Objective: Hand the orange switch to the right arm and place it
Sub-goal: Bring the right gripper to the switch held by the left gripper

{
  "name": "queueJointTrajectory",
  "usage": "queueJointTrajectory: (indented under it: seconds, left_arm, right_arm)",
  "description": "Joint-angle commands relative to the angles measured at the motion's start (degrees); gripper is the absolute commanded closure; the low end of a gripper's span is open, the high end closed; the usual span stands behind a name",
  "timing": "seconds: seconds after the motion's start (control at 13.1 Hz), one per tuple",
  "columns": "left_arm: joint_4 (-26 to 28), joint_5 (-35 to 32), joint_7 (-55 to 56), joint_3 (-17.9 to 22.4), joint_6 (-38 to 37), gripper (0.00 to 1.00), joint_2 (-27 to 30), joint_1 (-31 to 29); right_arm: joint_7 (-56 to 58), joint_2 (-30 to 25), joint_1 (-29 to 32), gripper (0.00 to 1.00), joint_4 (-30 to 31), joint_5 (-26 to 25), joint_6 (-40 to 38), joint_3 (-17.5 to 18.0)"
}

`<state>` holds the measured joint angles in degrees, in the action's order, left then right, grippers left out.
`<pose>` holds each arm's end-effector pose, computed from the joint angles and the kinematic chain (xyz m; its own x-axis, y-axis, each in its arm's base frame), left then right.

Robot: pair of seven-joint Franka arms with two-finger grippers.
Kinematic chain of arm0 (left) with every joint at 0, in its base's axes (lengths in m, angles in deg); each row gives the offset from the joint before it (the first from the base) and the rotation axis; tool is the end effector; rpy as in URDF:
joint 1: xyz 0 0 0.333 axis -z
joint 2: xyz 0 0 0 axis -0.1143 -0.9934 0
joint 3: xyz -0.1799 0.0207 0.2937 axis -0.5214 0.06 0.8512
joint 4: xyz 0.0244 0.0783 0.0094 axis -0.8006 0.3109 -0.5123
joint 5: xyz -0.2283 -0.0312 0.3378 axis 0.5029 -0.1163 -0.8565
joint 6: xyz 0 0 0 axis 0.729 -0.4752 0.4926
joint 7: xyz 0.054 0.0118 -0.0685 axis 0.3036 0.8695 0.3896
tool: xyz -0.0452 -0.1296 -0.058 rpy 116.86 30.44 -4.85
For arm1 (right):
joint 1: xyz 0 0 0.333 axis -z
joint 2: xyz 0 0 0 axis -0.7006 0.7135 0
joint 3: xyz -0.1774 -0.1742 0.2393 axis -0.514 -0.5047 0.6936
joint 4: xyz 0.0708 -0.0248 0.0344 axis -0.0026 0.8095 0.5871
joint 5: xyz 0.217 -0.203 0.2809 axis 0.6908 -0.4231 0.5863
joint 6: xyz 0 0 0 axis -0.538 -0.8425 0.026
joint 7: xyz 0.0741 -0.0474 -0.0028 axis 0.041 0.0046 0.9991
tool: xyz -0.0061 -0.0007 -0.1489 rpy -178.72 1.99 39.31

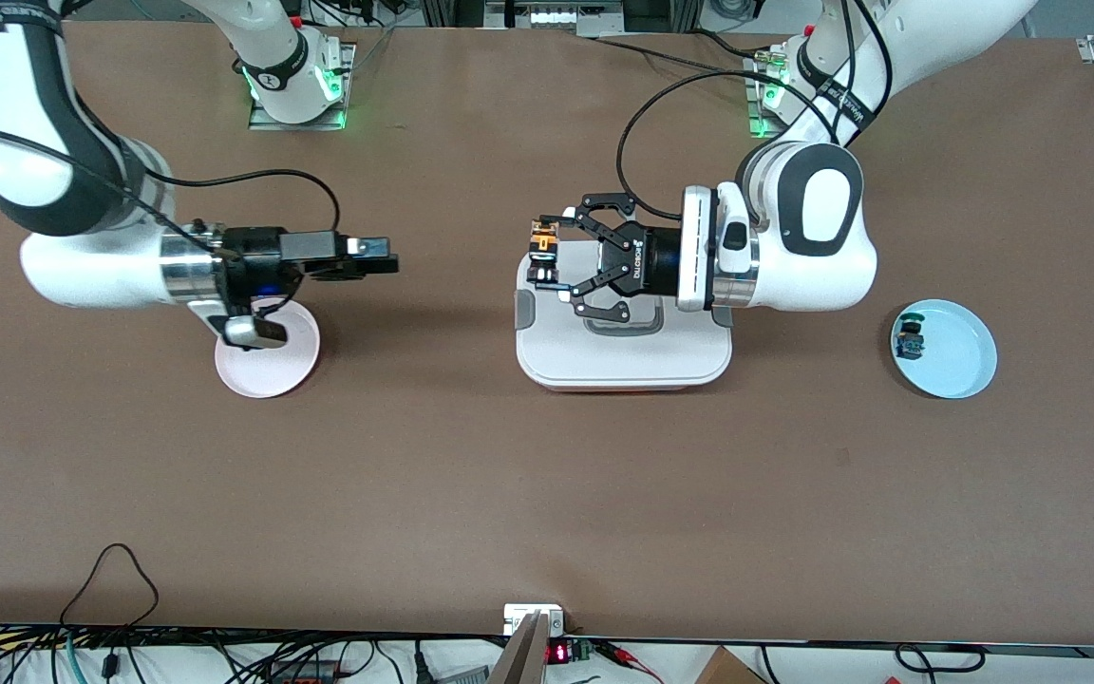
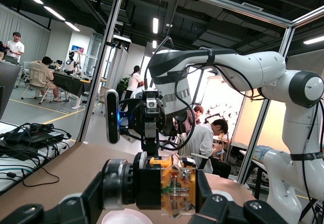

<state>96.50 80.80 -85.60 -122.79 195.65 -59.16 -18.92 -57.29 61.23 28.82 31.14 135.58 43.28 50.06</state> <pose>0.6022 -0.3935 0.4454 0.2738 0.0323 0.9612 -0.9613 0.0390 0.2726 0.5996 0.2645 0.4491 0.9566 0.1022 -0.2727 -0.2572 -0.1429 -0.9557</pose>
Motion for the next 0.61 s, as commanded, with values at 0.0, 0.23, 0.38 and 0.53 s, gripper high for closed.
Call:
queueJointTrajectory:
  seconds: [0.0, 0.23, 0.38, 0.53]
  left_arm:
    - [-0.4, 2.0, -2.5, -0.6, 0.0, 0.86, -0.5, 0.0]
    - [-0.5, 2.0, -2.5, -0.6, 0.1, 0.86, -0.5, 0.1]
    - [-0.7, 2.0, -2.5, -0.6, 0.1, 0.86, -0.5, 0.0]
    - [-0.8, 2.0, -2.5, -0.6, 0.1, 0.86, -0.5, 0.0]
  right_arm:
    - [2.0, 1.4, -3.1, 0.0, 0.1, 5.1, 0.9, -0.3]
    - [3.8, 2.4, -6.4, 0.0, -0.9, 9.1, 4.9, -0.3]
    - [3.3, 2.5, -8.3, 0.0, -1.8, 11.3, 7.1, -0.3]
    - [2.8, 2.9, -9.6, 0.0, -2.1, 13.9, 9.0, -0.3]
